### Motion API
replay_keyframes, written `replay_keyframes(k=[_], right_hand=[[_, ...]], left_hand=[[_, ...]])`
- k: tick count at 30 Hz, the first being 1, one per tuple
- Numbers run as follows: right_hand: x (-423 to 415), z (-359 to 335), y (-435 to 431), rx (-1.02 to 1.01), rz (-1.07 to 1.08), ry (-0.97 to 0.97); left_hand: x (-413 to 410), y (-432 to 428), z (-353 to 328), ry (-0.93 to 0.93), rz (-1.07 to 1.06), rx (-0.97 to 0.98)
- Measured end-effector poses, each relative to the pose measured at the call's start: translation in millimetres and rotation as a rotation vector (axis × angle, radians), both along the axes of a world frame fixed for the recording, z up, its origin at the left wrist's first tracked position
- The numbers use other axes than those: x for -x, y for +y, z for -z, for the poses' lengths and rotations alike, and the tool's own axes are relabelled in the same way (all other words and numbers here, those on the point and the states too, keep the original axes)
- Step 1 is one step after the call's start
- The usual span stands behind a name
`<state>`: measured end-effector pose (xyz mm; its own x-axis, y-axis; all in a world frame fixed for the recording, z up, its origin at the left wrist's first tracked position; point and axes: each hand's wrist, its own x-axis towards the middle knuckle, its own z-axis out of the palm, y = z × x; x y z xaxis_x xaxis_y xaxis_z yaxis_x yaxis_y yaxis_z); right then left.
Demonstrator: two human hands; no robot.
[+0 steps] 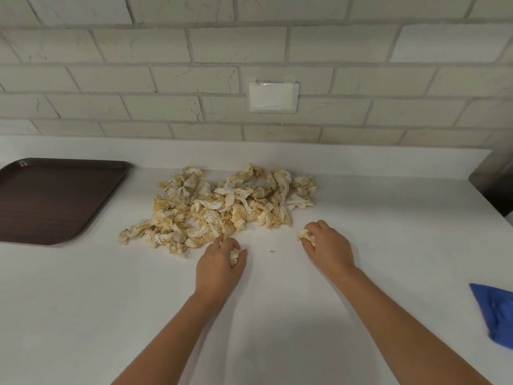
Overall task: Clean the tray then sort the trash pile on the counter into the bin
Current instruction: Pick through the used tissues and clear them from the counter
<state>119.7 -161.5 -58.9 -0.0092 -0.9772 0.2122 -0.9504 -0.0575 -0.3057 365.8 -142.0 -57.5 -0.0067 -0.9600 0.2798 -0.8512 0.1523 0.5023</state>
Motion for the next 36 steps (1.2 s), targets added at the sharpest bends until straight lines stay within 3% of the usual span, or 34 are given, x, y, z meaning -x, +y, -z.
replay_keyframes(k=[3, 5, 8, 11, 14, 17, 19, 24, 29, 31, 36], right_hand=[[-19, -10, 18, 0.03, -0.016, -0.243], [-41, -16, 23, 0.046, -0.107, -0.262], [-69, -16, 19, -0.013, -0.162, -0.082], [-76, -9, 18, -0.054, -0.159, 0.074], [-75, -7, 22, -0.028, -0.3, 0.22], [-69, -13, 35, -0.094, -0.315, 0.257], [-58, -17, 51, -0.156, -0.217, 0.233], [-11, -30, 117, -0.218, 0.193, -0.242], [33, -48, 214, -0.15, 0.493, -1.108], [51, -52, 252, -0.117, 0.577, -1.357], [107, -41, 352, -0.07, 0.663, -1.598]], left_hand=[[22, 6, -12, 0.153, -0.008, -0.042], [27, 7, -20, 0.295, -0.067, -0.07], [19, 10, -26, 0.435, -0.104, -0.101], [7, 19, -27, 0.416, -0.101, -0.147], [-1, 27, -24, 0.412, -0.093, -0.166], [0, 37, -20, 0.44, -0.055, -0.174], [5, 45, -18, 0.471, -0.011, -0.183], [31, 73, -29, 0.585, 0.136, -0.283], [82, 144, -44, 0.72, 0.339, -0.465], [108, 178, -49, 0.73, 0.445, -0.569], [179, 269, -43, 0.63, 0.712, -0.715]])
